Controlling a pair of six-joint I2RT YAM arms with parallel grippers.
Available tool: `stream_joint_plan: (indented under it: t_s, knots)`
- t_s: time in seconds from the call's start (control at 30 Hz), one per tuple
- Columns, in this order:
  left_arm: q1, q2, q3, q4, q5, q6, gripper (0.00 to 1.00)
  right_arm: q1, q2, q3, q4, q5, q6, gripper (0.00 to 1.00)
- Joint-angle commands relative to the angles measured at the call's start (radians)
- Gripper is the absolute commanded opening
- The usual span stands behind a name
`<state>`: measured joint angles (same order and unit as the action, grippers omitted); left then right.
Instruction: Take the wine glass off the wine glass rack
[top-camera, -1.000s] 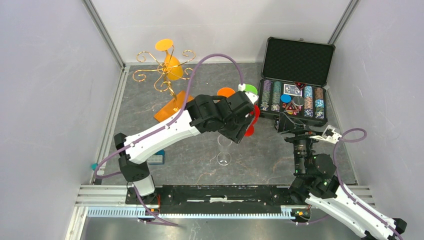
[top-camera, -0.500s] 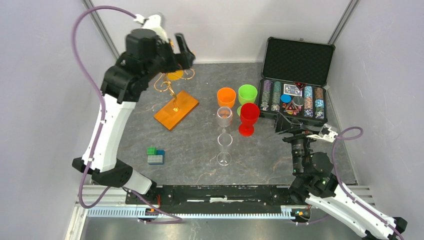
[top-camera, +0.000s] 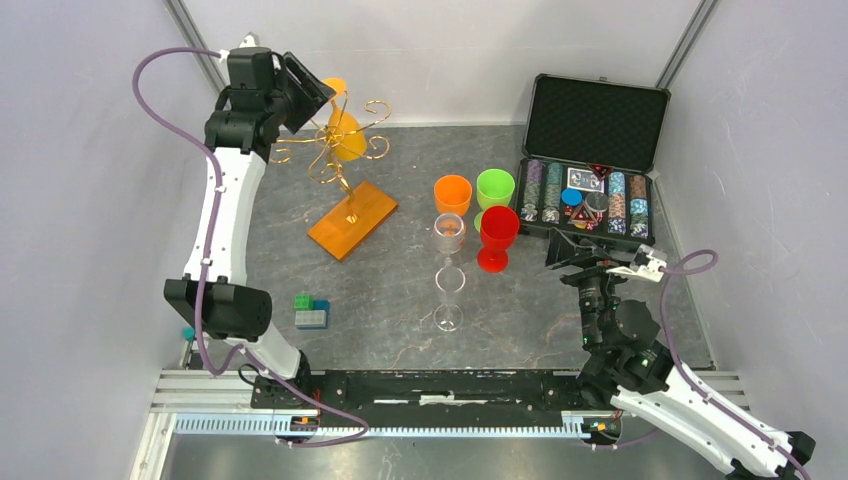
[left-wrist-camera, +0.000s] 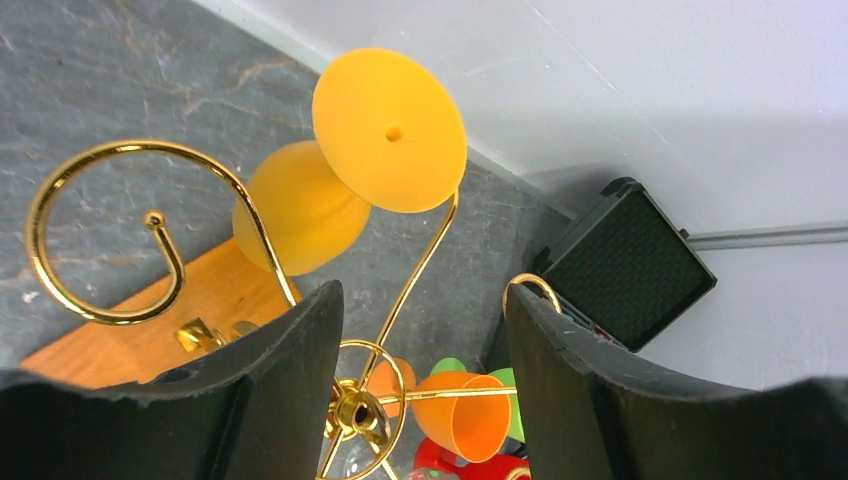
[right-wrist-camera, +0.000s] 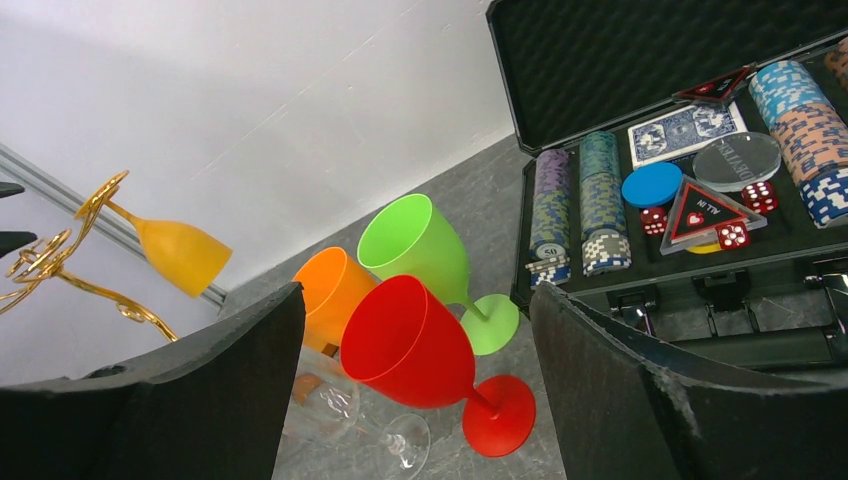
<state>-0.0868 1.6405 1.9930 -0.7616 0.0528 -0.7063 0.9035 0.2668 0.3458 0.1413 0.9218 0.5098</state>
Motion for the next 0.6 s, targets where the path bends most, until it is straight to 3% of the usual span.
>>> stream_joint_plan:
  t_s: [0.0,0.13,0.57]
  knots:
    - [-0.002,-0.007,-0.044,0.121,-0.049,-0.129,0.65,0.006,0.009,0.044,-0.006,0.011,0.007,0.87]
    - [-0.004,-0.004,-0.096,0.177,-0.087,-0.182,0.60,0.005,0.010,0.046,-0.008,0.014,0.006,0.87]
    - [-0.015,0.027,-0.159,0.254,-0.178,-0.293,0.59,0.006,0.026,0.062,-0.036,0.023,0.030,0.86]
